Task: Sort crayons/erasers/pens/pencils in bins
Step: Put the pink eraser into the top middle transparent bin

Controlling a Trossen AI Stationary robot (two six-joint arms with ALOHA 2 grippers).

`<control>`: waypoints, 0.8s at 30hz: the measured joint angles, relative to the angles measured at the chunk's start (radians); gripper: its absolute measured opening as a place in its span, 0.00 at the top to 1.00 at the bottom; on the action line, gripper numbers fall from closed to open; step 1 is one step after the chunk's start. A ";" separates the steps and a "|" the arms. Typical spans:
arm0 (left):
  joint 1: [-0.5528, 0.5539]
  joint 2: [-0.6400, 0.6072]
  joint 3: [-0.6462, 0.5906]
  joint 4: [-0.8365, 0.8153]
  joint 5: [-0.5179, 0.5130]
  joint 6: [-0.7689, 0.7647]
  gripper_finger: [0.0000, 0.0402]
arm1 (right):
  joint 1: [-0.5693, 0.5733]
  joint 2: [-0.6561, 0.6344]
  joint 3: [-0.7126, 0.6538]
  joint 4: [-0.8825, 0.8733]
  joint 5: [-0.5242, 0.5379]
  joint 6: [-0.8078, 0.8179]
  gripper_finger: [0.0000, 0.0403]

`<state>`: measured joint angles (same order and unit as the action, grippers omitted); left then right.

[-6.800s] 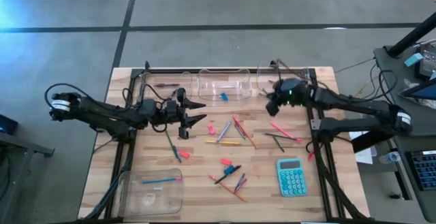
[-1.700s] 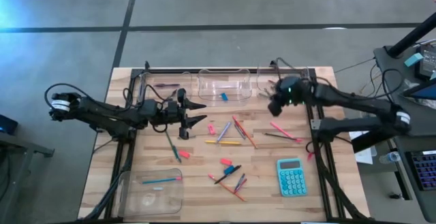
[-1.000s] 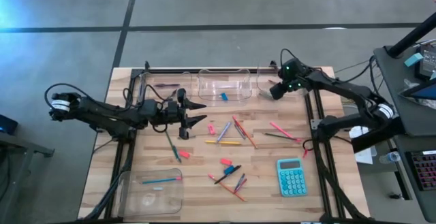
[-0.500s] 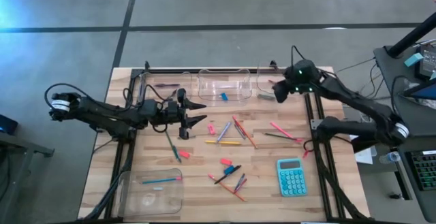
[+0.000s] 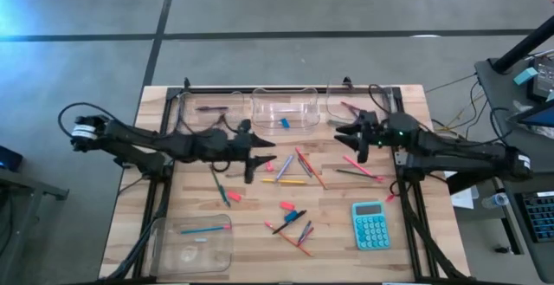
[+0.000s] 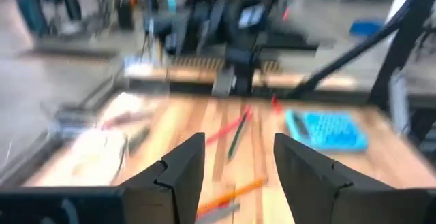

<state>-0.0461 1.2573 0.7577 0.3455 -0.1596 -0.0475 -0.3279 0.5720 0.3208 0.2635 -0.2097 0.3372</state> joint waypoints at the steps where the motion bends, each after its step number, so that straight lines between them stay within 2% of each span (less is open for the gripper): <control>1: -0.004 0.025 0.032 -0.048 -0.014 -0.005 0.60 | 0.018 0.000 -0.021 0.083 0.001 -0.010 0.64; 5: -0.008 0.127 0.164 -0.288 -0.031 -0.094 0.60 | 0.051 -0.002 -0.054 0.257 0.000 -0.097 0.64; 10: -0.008 0.270 0.291 -0.515 -0.031 -0.212 0.60 | 0.053 -0.002 -0.030 0.263 0.000 -0.193 0.64; 13: -0.008 0.350 0.324 -0.551 -0.023 -0.242 0.60 | 0.053 -0.002 -0.033 0.262 -0.005 -0.208 0.64; 17: -0.001 0.426 0.352 -0.578 0.051 -0.318 0.60 | 0.058 0.000 -0.068 0.262 -0.007 -0.219 0.66; 24: 0.001 0.479 0.362 -0.599 0.083 -0.415 0.60 | 0.058 -0.001 -0.041 0.272 -0.008 -0.246 0.67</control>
<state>-0.0451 1.7364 1.1194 -0.2536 -0.0761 -0.4626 -0.2703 0.5712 0.2802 0.5356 -0.2177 0.0907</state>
